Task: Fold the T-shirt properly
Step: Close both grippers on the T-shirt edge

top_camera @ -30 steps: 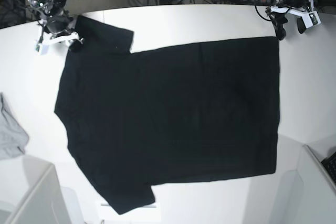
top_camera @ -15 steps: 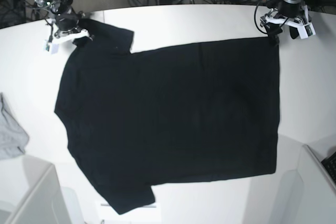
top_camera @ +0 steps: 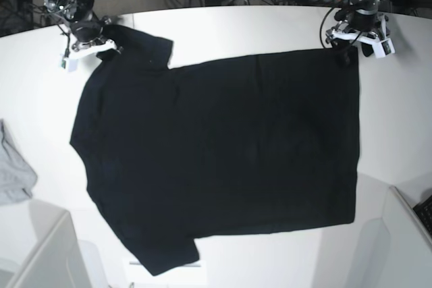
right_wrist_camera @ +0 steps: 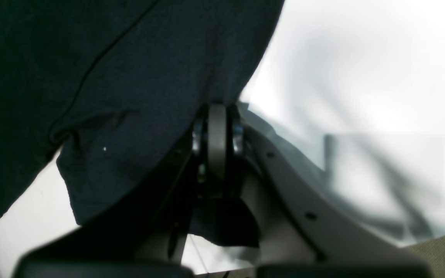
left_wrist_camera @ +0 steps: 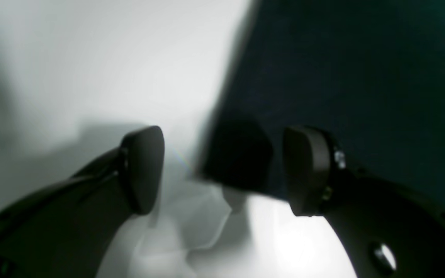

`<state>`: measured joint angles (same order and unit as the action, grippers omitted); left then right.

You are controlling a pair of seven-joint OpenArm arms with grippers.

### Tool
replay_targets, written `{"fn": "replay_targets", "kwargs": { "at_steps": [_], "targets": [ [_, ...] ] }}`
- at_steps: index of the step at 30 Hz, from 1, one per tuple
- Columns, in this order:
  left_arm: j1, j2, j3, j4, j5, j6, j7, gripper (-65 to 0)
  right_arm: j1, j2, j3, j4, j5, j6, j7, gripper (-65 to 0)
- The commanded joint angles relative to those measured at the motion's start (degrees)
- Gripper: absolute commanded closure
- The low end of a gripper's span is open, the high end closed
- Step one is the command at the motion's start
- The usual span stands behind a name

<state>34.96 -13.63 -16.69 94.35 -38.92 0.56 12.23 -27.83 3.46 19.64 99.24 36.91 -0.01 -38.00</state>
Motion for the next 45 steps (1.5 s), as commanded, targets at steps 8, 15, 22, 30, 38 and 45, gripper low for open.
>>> {"fn": "replay_targets", "kwargs": {
  "at_steps": [8,15,22,30,38,45],
  "targets": [
    [-0.3,-0.2,2.9,0.4,-0.3,-0.2,0.6,-44.8,-1.0,0.1,0.1,0.2,-0.6,-0.3,-2.0,0.0],
    [-1.4,-0.4,2.5,-0.1,-0.3,-0.2,0.6,-7.4,-1.0,0.1,0.1,0.3,-0.6,-0.3,-1.7,0.0],
    [-0.7,-1.3,2.1,0.6,0.1,-0.2,0.6,0.0,-2.6,0.1,0.1,4.2,-0.6,-0.3,-1.6,0.0],
    [4.9,-4.8,1.2,5.1,0.2,-0.2,0.6,0.0,-6.9,0.1,0.1,9.5,-0.6,-0.3,-1.6,0.0],
    [10.3,-6.3,1.2,5.9,0.2,-0.2,0.6,0.0,-11.9,-0.3,0.1,15.6,-0.5,-0.3,-1.6,0.0],
    [12.0,-6.3,1.2,13.2,0.2,-0.2,0.6,0.0,-10.2,-0.4,-0.3,16.1,-0.4,-0.3,-1.5,0.0]
  ]
}}
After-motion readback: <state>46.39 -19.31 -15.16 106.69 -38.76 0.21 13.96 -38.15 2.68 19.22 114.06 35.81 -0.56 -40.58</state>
